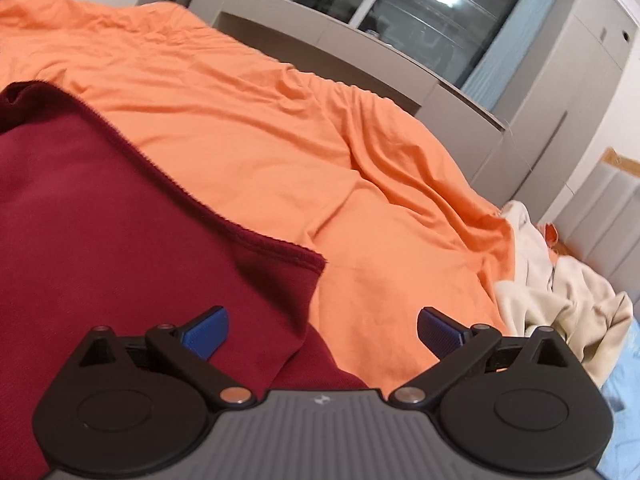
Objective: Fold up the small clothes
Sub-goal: 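Lower the hem onto the shirt and open both grippers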
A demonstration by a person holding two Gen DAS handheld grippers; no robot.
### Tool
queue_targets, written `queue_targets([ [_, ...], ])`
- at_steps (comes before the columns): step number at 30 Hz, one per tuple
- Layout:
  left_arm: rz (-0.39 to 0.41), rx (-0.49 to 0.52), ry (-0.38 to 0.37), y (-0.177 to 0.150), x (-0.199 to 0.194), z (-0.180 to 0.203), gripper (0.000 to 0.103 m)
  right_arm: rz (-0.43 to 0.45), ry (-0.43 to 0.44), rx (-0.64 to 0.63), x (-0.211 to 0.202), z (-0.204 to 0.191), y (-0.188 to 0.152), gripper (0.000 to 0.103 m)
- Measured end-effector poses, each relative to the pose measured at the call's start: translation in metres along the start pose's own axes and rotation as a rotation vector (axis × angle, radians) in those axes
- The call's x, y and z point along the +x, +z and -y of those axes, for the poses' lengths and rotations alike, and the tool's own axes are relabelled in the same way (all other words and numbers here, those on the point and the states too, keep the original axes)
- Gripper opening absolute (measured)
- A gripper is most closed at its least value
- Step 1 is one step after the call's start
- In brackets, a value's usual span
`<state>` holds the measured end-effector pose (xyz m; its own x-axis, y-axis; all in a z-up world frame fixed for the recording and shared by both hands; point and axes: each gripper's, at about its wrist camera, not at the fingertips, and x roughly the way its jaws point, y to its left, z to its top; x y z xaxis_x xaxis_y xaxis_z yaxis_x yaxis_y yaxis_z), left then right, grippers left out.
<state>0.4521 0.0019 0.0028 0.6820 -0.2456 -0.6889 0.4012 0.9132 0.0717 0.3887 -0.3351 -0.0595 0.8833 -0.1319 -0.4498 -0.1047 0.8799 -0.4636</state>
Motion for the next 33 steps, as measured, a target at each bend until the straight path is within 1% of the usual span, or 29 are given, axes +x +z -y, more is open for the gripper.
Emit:
queue_targets([
  [1,-0.001,0.006,-0.015,-0.001,0.002,0.0,0.101,0.003,-0.009,0.003,0.001,0.001,-0.001,0.103],
  [3,-0.012,0.004,-0.006,-0.002,0.01,0.0,0.101,0.013,-0.032,0.012,0.001,0.004,-0.003,0.103],
  [7,-0.057,-0.044,0.109,-0.001,0.034,-0.01,0.098,0.022,-0.067,0.053,0.002,0.012,-0.004,0.103],
  [9,-0.056,-0.066,0.157,0.0,0.038,-0.016,0.096,0.03,-0.08,0.09,0.001,0.019,-0.005,0.103],
  [12,-0.044,-0.114,0.261,0.002,0.035,-0.029,0.096,0.037,-0.106,0.139,0.0,0.029,-0.005,0.103],
  [14,-0.045,-0.167,0.301,0.001,0.033,-0.04,0.096,0.029,-0.118,0.162,0.001,0.035,-0.005,0.103],
  [17,-0.044,-0.23,0.302,0.001,0.029,-0.052,0.097,-0.002,-0.142,0.181,0.003,0.042,-0.006,0.103],
  [19,-0.044,-0.236,0.307,0.001,0.027,-0.052,0.097,-0.022,-0.149,0.203,0.005,0.047,-0.008,0.103],
  [21,-0.026,-0.228,0.309,0.002,0.023,-0.048,0.098,-0.035,-0.14,0.237,0.005,0.052,-0.009,0.103],
  [23,0.011,-0.22,0.279,0.003,0.017,-0.042,0.102,-0.046,-0.122,0.273,0.004,0.059,-0.009,0.103],
  [25,0.035,-0.211,0.249,0.004,0.014,-0.036,0.102,-0.052,-0.086,0.297,0.003,0.064,-0.009,0.103],
  [27,0.017,-0.183,0.24,0.002,0.019,-0.029,0.102,-0.053,-0.041,0.312,0.002,0.065,-0.01,0.103],
  [29,-0.023,-0.144,0.267,-0.001,0.028,-0.024,0.102,-0.067,-0.002,0.321,0.005,0.063,-0.011,0.103],
  [31,-0.066,-0.137,0.296,-0.006,0.037,-0.025,0.102,-0.085,0.005,0.308,0.011,0.057,-0.013,0.103],
  [33,-0.096,-0.15,0.3,-0.01,0.043,-0.029,0.102,-0.121,0.003,0.264,0.021,0.048,-0.015,0.103],
])
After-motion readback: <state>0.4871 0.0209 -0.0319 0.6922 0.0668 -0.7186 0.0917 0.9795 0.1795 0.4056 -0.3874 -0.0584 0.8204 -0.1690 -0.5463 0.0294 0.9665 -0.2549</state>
